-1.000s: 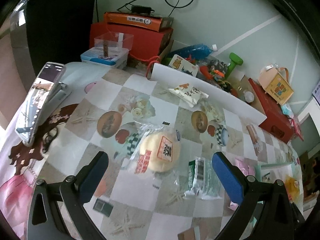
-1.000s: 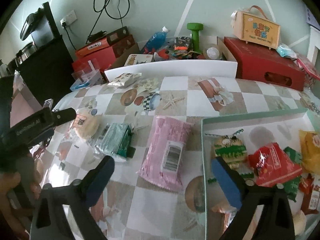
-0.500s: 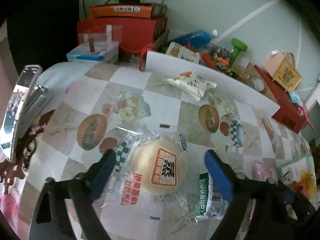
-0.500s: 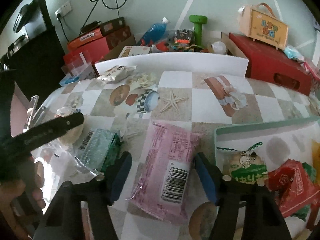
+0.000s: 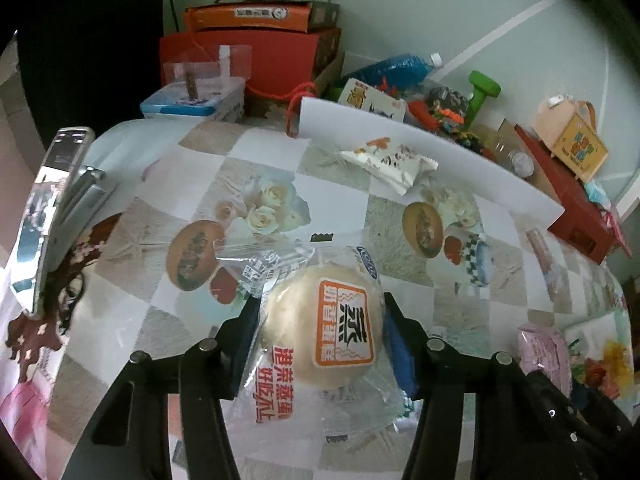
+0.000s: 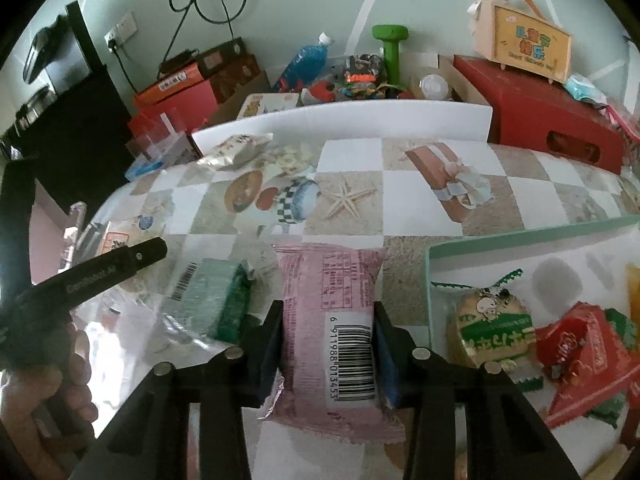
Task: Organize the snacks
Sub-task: 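Grasp the pink barcode bag with the right gripper while the left grasps the round bun bag, then carry the pink bag and bun bag over the tray and open both grippers, then move both open grippers back over the table toward the remaining snacks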
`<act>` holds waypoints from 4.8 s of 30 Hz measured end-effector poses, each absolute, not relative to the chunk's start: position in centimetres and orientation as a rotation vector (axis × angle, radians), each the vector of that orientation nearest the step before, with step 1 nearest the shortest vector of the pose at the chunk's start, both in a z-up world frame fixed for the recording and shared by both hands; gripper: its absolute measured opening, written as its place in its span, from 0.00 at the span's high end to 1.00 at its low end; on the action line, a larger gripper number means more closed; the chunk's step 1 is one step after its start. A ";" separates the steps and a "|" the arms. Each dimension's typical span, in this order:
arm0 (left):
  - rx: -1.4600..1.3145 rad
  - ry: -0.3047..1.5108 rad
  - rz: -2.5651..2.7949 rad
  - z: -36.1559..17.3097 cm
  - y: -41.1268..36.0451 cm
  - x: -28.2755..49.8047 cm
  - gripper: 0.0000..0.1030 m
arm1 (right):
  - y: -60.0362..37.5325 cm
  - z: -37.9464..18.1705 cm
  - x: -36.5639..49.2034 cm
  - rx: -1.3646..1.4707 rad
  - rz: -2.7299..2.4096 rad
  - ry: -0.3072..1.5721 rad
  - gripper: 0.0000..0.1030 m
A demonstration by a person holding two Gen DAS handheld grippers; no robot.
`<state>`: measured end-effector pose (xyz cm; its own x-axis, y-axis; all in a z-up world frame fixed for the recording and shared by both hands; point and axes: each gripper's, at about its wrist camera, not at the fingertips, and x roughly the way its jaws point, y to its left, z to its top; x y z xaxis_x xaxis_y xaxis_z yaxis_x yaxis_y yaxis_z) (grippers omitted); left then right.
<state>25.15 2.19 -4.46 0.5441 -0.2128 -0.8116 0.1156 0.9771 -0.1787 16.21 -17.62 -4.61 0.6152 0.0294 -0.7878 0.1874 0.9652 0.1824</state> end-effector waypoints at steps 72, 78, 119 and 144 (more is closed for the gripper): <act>0.114 0.958 -0.716 -2.2 -20.6 10.0 0.43 | -35.8 -0.5 0.8 0.558 -0.463 0.813 0.57; 0.132 0.949 -0.741 -2.4 -21.4 9.8 0.43 | -35.7 -1.0 1.0 0.560 -0.463 0.834 0.57; 0.053 0.931 -0.717 2.1 -19.5 10.3 0.30 | -35.5 1.7 0.0 0.547 -0.479 0.749 0.57; -0.046 0.988 -0.407 0.0 -13.5 14.1 0.07 | -34.6 0.4 1.5 0.476 -0.479 0.814 0.00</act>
